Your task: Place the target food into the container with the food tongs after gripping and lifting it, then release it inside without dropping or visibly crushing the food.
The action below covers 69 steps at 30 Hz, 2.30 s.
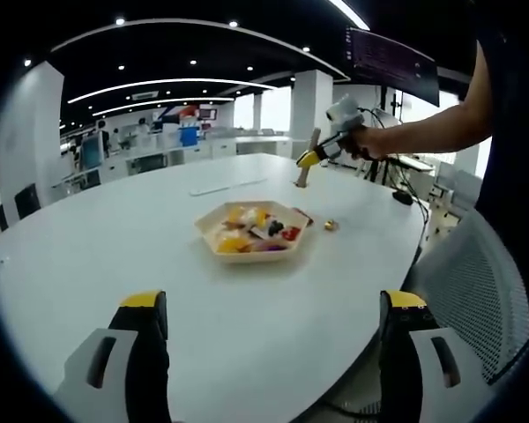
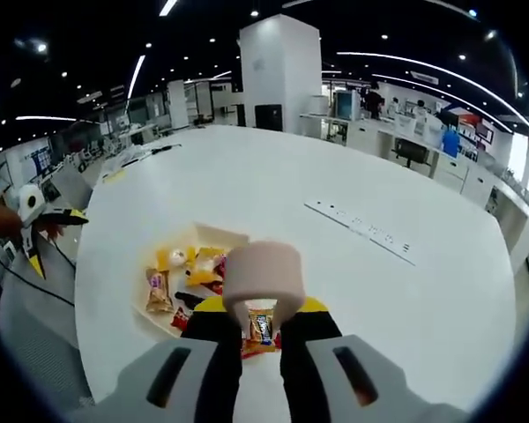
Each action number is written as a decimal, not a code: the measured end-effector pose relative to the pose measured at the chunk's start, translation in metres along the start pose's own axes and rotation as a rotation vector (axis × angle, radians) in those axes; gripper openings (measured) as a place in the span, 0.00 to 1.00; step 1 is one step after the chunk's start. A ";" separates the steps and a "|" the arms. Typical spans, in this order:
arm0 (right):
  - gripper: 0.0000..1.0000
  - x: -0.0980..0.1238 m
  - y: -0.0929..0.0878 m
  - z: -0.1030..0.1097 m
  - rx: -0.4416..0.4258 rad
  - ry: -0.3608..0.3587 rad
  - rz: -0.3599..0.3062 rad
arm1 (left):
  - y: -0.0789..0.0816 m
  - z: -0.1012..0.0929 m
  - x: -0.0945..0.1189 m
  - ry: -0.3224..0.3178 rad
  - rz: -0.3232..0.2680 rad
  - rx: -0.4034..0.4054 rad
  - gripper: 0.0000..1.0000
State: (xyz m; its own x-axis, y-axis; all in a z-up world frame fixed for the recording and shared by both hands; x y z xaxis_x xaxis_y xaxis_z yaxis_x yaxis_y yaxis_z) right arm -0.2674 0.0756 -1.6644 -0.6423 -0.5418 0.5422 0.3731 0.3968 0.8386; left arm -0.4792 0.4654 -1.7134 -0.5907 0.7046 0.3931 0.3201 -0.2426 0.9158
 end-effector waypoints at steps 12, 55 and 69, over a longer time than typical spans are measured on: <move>0.14 -0.018 0.034 0.036 0.040 0.068 -0.045 | 0.001 -0.001 0.001 0.001 -0.009 -0.008 0.97; 0.17 -0.038 0.074 0.093 0.117 0.190 -0.126 | 0.002 -0.001 0.002 0.001 -0.013 -0.014 0.96; 0.18 -0.015 0.070 0.079 0.138 0.175 -0.139 | 0.002 0.000 0.002 0.003 -0.017 -0.014 0.96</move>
State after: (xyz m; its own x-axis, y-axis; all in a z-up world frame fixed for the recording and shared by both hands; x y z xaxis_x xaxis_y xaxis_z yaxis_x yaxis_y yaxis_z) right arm -0.2844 0.1696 -1.6177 -0.5507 -0.7137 0.4328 0.1867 0.4001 0.8973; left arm -0.4796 0.4661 -1.7107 -0.5984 0.7065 0.3779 0.2996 -0.2402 0.9233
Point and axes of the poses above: the point that each gripper's makers call its tool centre point, and the gripper's own axes: x roughly backward along the fingers, z roughly to its left, y roughly out of its top, the point moved 10 cm from there along x, roughly backward along the fingers, and after that the axes turned 6 degrees about -y, right-handed, at the moved point
